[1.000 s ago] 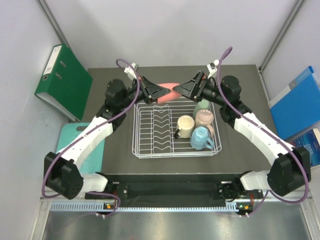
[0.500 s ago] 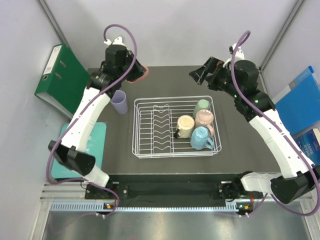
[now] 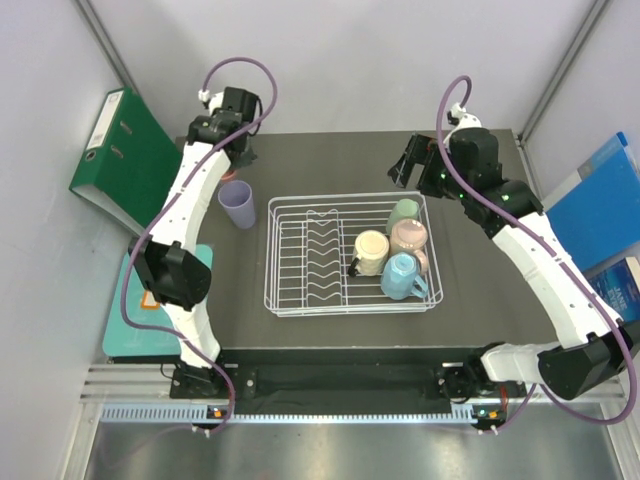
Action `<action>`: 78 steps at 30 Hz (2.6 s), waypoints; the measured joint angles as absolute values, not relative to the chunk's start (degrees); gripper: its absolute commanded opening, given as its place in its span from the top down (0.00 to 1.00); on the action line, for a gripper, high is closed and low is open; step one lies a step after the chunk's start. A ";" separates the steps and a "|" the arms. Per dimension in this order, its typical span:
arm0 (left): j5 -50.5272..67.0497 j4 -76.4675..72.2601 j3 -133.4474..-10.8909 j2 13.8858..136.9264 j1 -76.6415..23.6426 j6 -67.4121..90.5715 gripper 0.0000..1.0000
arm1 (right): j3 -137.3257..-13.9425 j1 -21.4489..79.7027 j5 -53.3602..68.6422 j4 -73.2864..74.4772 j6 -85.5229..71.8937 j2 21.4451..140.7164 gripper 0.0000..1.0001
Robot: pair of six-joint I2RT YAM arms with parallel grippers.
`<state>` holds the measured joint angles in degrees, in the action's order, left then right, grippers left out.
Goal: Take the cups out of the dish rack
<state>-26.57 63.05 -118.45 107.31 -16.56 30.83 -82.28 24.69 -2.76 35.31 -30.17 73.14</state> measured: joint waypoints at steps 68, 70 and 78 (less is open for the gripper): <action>-20.47 31.18 -81.41 77.89 -33.69 39.40 0.18 | -76.05 26.06 -11.66 38.98 -20.32 84.49 0.00; -20.67 31.53 -77.84 77.12 -35.97 40.14 0.19 | -77.10 26.15 -12.47 38.85 -19.92 86.65 0.00; -21.87 34.17 -71.64 72.38 -37.58 41.52 0.19 | -77.38 26.20 -13.47 36.88 -19.62 90.83 0.00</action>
<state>-21.87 34.17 -71.64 72.38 -37.58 41.52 -77.38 26.20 -13.47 36.88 -19.62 90.83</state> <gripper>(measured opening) 0.813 0.995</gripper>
